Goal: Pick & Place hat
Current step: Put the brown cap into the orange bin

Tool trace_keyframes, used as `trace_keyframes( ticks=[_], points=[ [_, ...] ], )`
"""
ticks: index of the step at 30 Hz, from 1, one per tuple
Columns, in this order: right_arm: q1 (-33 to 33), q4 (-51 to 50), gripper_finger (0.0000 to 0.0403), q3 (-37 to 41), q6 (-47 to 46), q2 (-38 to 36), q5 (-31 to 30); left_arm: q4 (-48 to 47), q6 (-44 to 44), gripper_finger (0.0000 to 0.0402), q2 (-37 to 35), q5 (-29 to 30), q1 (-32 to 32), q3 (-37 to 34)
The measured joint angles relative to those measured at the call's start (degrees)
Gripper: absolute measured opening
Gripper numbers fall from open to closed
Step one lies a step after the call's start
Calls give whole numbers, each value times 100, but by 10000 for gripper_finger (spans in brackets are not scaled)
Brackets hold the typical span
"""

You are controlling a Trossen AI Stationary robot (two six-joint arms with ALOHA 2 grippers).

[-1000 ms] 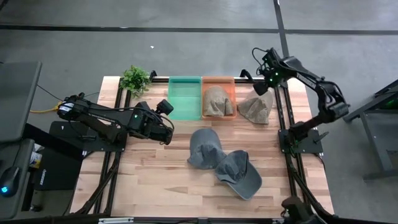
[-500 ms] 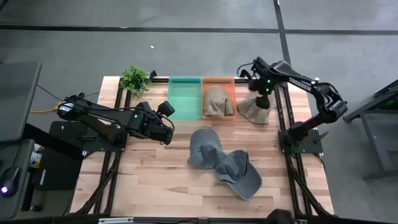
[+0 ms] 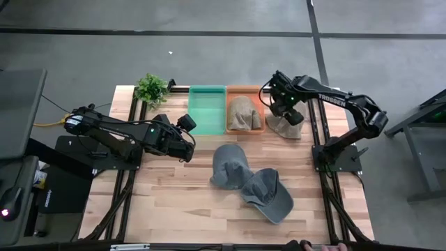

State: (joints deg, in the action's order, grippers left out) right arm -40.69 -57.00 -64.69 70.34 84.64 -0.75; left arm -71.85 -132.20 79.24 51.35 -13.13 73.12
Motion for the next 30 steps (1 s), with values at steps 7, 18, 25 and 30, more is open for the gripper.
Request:
trace_keyframes(
  ticks=[7, 18, 25, 30],
  points=[
    [-53, -100, 246, 4, 358, 0, 25, 0, 67, 275, 0, 13, 0, 0],
    [-131, 625, 246, 559, 455, 4, -274, 23, 168, 275, 0, 22, 0, 0],
    [-133, 1057, 246, 562, 185, 4, 50, 28, 234, 275, 0, 9, 0, 0],
    [-171, 1061, 245, 562, 138, 162, 132, 26, 234, 275, 0, -8, 0, 0]
  ],
)
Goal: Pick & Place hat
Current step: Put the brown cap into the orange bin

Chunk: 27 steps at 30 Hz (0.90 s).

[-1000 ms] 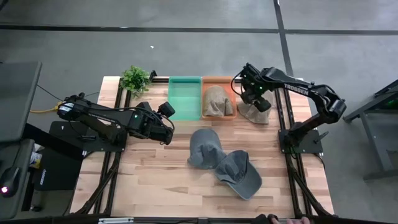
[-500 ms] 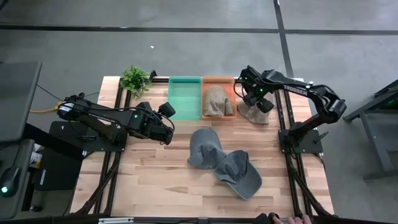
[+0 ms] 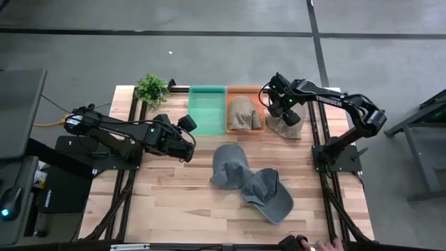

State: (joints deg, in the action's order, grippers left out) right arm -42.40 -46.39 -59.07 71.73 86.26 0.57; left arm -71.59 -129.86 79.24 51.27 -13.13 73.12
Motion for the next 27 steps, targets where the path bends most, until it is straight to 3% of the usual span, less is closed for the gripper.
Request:
trace_keyframes(
  ticks=[19, 27],
  points=[
    [-175, 54, 244, -2, -293, 1008, 80, 13, -2, 275, 0, -152, 0, 0],
    [-225, 61, 193, -2, -296, 1027, 129, 15, -4, 275, 0, -173, 0, 0]
  ],
)
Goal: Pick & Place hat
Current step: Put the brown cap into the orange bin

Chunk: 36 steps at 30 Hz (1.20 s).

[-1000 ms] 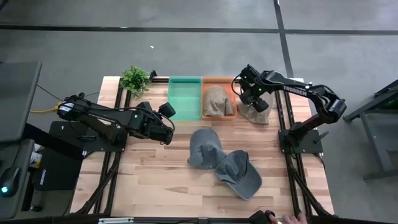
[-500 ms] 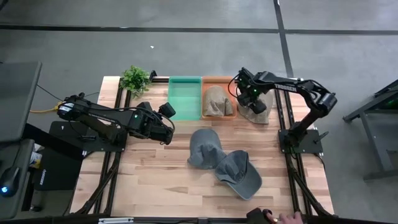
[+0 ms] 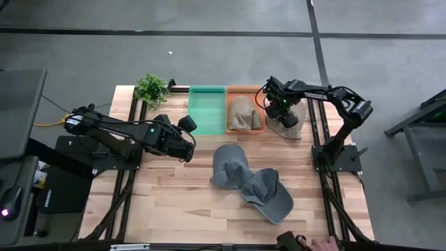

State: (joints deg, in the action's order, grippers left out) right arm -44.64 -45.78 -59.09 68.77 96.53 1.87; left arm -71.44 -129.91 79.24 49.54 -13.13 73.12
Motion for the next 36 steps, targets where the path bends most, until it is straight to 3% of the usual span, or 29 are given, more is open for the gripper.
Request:
trace_keyframes(
  ticks=[13, 28, 36],
  points=[
    [2, 17, 13, -2, -127, 0, -279, 7, -85, 275, 0, -2, 0, 0],
    [204, -774, 3, -13, -129, -41, -610, 7, -87, 275, 0, -9, 0, 0],
    [400, -1204, 1, -13, -88, -508, -824, 90, -87, 275, 0, 12, 0, 0]
  ],
)
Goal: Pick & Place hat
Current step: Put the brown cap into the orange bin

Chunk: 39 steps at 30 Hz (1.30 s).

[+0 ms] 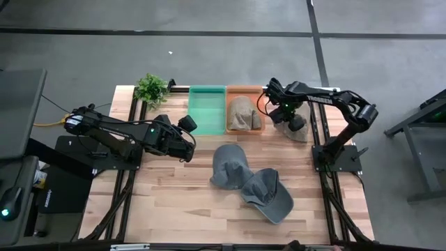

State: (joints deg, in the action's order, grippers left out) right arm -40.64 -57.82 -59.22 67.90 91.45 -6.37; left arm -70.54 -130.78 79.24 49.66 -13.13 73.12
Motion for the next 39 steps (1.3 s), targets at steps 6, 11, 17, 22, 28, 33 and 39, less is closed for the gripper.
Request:
trace_keyframes(
  ticks=[6, 11, 17, 22, 28, 33, 39],
  points=[
    [59, -327, 1, 0, 4, -511, -306, 17, 0, 275, 0, 14, 0, 0],
    [158, -635, 0, -2, 4, -917, -419, 21, 0, 275, 0, 18, 0, 0],
    [334, -1249, 0, -504, -142, -1026, -404, 30, 0, 275, 0, 37, 0, 0],
    [426, -1327, 0, -1003, -146, -1026, -255, 28, 0, 275, 0, 42, 0, 0],
    [477, -1461, 0, -1553, -256, -1024, -116, 28, 2, 275, 0, 42, 0, 0],
    [477, -1510, 0, -1931, -339, -1024, 21, 50, 0, 275, 0, 55, 0, 0],
    [546, -1520, 0, -2319, -310, -1024, 72, 14, 6, 275, 0, 124, 0, 0]
  ],
)
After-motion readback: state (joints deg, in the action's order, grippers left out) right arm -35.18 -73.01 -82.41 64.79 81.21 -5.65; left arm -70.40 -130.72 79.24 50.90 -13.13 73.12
